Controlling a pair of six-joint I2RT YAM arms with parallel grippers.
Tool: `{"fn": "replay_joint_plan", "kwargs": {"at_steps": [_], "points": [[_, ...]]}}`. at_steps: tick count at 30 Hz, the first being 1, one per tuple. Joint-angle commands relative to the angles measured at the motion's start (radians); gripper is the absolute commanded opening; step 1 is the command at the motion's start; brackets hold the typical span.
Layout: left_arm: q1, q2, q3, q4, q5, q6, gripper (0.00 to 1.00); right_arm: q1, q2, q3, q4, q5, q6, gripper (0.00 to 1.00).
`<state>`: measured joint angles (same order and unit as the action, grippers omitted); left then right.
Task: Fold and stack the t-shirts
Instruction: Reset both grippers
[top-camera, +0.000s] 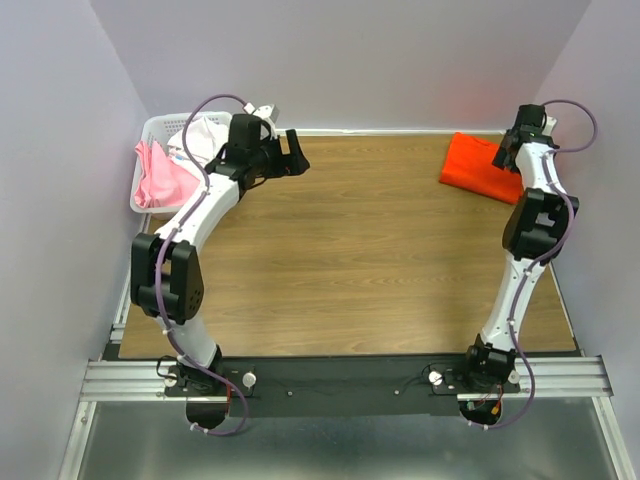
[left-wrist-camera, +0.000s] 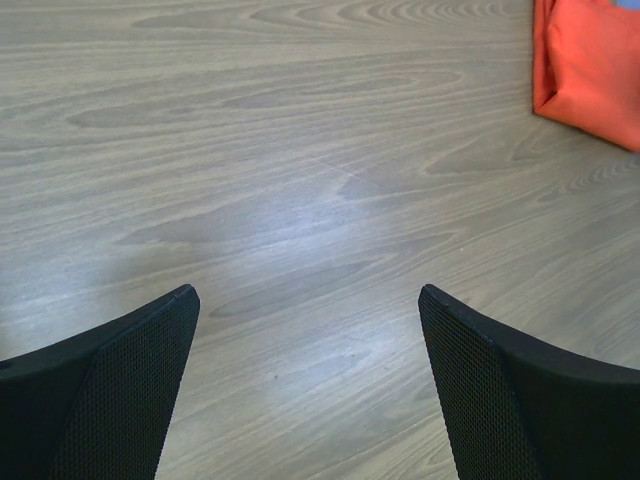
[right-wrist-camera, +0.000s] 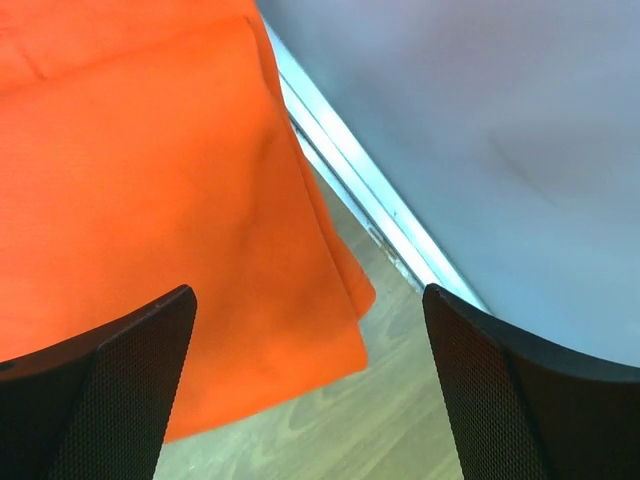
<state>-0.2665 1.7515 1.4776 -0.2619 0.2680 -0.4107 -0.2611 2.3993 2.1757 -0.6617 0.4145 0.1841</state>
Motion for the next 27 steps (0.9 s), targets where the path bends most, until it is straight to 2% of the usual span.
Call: {"fn": "replay_joint_plan", "kwargs": {"at_steps": [1, 4, 9, 15, 21, 27], "points": [[0.013, -0.086, -0.036, 0.039, -0.038, 0.009, 0.98, 0.025, -0.167, -0.161, 0.158, 0.023, -0.032, 1.0], [0.023, -0.113, -0.051, 0.049, -0.033, 0.013, 0.98, 0.06, -0.305, -0.362, 0.301, 0.001, -0.061, 1.0], [0.027, -0.156, -0.074, 0.059, -0.039, 0.015, 0.98, 0.138, -0.475, -0.568, 0.439, -0.075, -0.072, 1.0], [0.029, -0.266, -0.14, 0.09, -0.091, 0.018, 0.98, 0.288, -0.652, -0.732, 0.458, -0.123, -0.074, 1.0], [0.033, -0.366, -0.223, 0.144, -0.121, 0.006, 0.98, 0.422, -0.842, -0.911, 0.467, -0.242, 0.069, 0.99], [0.035, -0.445, -0.304, 0.213, -0.197, -0.002, 0.98, 0.543, -0.951, -1.05, 0.468, -0.329, 0.164, 0.99]]}}
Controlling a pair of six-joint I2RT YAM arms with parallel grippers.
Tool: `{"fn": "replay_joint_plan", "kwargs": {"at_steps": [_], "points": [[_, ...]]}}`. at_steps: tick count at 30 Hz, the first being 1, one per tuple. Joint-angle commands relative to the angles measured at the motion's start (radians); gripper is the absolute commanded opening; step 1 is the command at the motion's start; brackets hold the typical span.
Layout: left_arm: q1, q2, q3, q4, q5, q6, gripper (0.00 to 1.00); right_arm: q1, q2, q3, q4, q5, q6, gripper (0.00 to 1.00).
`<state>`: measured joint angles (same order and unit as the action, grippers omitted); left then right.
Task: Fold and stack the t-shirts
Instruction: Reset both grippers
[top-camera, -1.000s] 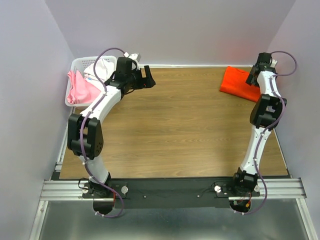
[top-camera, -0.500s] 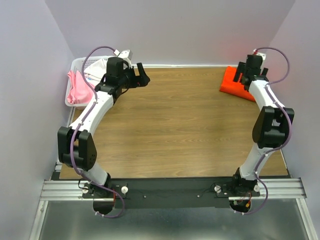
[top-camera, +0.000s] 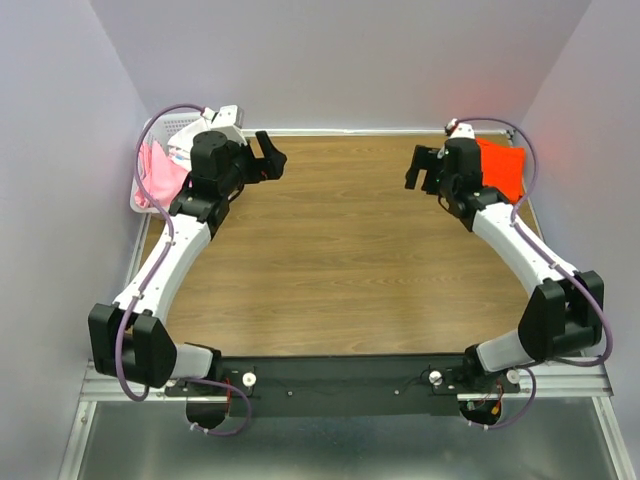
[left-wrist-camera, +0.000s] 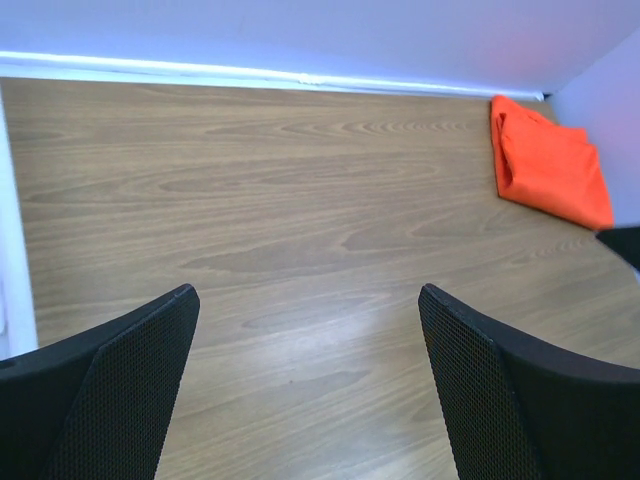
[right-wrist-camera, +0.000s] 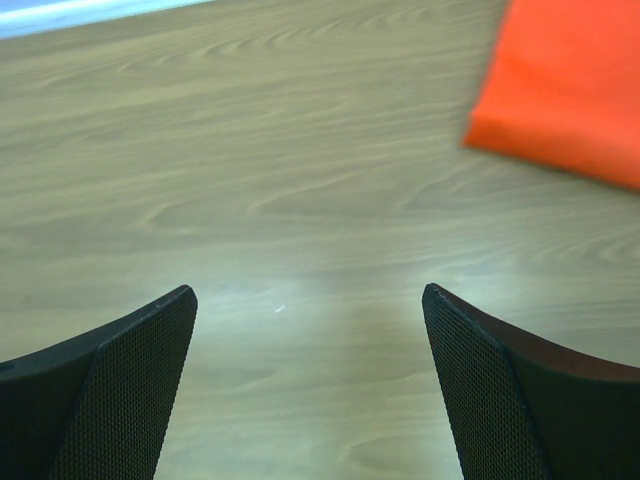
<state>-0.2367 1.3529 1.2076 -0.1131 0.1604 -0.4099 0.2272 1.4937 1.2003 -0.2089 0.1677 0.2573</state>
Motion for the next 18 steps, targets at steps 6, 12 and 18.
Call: {"fn": "replay_joint_plan", "kwargs": {"at_steps": [6, 12, 18], "points": [[0.007, -0.084, -0.052, 0.07, -0.151, -0.007, 0.98, 0.093, -0.096, -0.159, 0.014, -0.116, 0.119, 0.99], [0.007, -0.104, -0.075, 0.089, -0.185, -0.023, 0.98, 0.093, -0.113, -0.139, 0.008, -0.108, 0.069, 1.0], [0.007, -0.126, -0.106, 0.101, -0.214, -0.044, 0.98, 0.093, -0.131, -0.12, -0.03, -0.099, -0.001, 1.0]]}}
